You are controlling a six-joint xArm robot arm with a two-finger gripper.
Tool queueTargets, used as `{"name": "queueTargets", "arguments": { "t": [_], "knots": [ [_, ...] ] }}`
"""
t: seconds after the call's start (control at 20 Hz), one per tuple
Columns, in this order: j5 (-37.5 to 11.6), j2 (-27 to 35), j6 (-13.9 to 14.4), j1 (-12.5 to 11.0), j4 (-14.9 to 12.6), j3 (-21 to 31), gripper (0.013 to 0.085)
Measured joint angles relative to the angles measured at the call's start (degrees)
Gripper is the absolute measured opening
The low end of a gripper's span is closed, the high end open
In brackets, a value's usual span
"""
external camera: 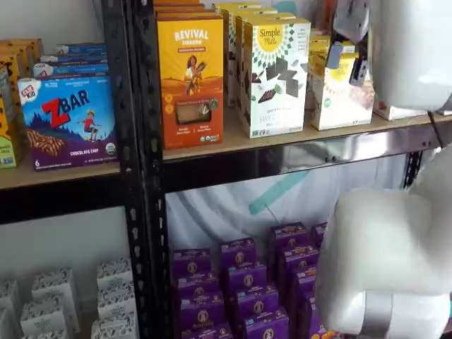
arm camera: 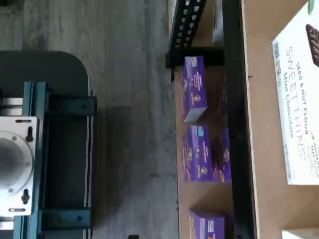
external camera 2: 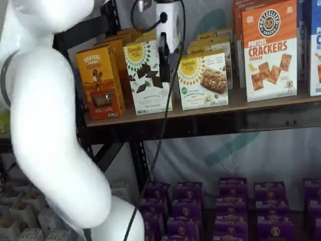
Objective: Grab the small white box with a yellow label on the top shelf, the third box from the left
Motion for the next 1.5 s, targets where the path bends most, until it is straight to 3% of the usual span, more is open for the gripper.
{"name": "queueTargets", "arguments": {
  "t": [0.15,0.3,0.6,0.75,0.95,1.15,1.5],
  "knots": [
    [-1.6,-0.3,0.4,1.6,-3.6,0.5,0.0850],
    [-2.6,-0.2,0.1,1.2,-3.6,0.7,0.0850],
    [-9.1,-0.9,-2.2,-3.0,5.2,2.5,0.0850],
    [-15.8,-1.7,-3.3,-3.9,8.0,4.4,0.0850],
    [-21.7,-0.2,-3.9,-2.3,4.9,4.4,0.0850],
    [-19.8,4.9,-2.8,-0.4,-0.6,-0.2,0.0850],
    [-15.1,11.4,-1.5,0.8,-3.3,-7.0,0.0850]
  ]
}}
